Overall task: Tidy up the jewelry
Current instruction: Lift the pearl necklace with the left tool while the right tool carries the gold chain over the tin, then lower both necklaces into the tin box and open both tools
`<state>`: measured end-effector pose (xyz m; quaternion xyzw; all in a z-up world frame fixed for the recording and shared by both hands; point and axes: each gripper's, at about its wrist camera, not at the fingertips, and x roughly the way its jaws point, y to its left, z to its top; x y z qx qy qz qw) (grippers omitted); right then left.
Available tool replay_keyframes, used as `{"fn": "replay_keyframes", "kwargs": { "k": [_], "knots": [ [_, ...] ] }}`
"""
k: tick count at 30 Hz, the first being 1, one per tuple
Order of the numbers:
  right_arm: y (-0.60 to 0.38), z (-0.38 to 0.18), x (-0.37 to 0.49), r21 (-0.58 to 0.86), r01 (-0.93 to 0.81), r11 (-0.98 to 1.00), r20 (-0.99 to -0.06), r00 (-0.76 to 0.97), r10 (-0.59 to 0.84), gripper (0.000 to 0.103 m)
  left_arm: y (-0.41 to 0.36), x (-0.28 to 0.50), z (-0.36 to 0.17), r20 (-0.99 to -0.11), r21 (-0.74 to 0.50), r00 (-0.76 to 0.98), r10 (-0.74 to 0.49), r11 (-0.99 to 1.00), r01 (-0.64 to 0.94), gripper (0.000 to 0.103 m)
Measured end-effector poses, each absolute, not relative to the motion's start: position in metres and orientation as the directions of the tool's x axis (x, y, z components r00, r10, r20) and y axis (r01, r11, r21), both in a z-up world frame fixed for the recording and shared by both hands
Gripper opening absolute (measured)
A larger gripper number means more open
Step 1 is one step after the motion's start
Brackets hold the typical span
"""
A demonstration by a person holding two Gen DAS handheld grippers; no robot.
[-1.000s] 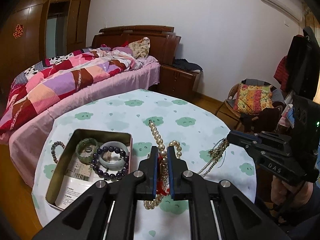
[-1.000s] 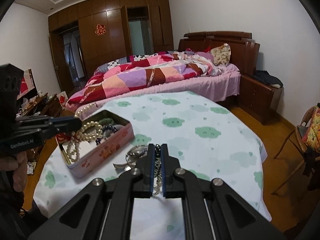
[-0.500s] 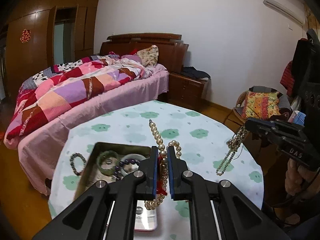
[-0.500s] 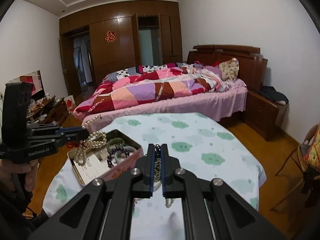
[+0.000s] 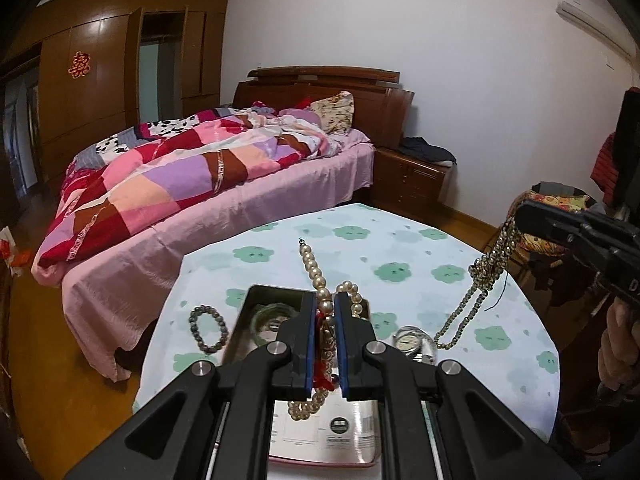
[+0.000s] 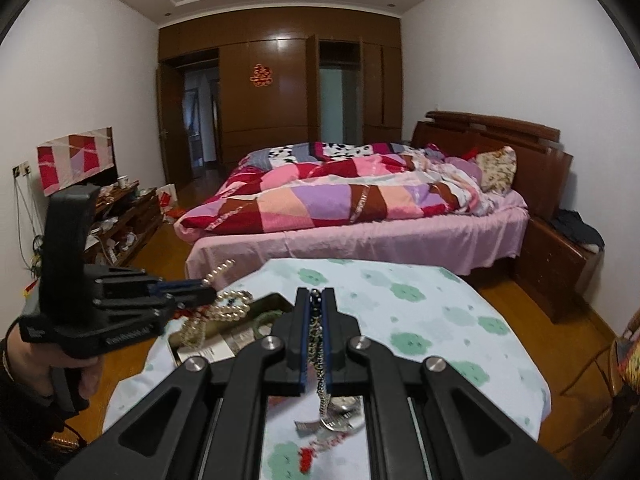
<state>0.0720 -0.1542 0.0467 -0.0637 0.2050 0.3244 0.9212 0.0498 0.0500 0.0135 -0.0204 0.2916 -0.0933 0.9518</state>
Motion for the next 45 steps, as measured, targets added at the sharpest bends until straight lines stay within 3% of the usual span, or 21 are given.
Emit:
{"fn": "replay_keyframes", "kwargs": {
  "k": [10,27,45],
  "knots": [
    [-0.108,0.045,0.077,-0.022,-0.679,0.734,-0.434,0.667,0.605,0.007,0.068,0.066,0.005,-0.574,-0.078,0.807,-0.139,0.990,0.115,0.008],
    [-0.068,-0.034,0.103,0.019,-0.697,0.717,-0.606,0.562,0.563,0.007,0.073,0.093,-0.045,-0.658,-0.008,0.751,-0.057,0.998,0.068,0.008],
    [-0.075,-0.066,0.118,0.057,-0.671,0.739,-0.685,0.513,0.518,0.008,0.072,0.106,-0.069,-0.719,-0.001,0.694,-0.048,0.998,0.067,0.009]
  ]
}}
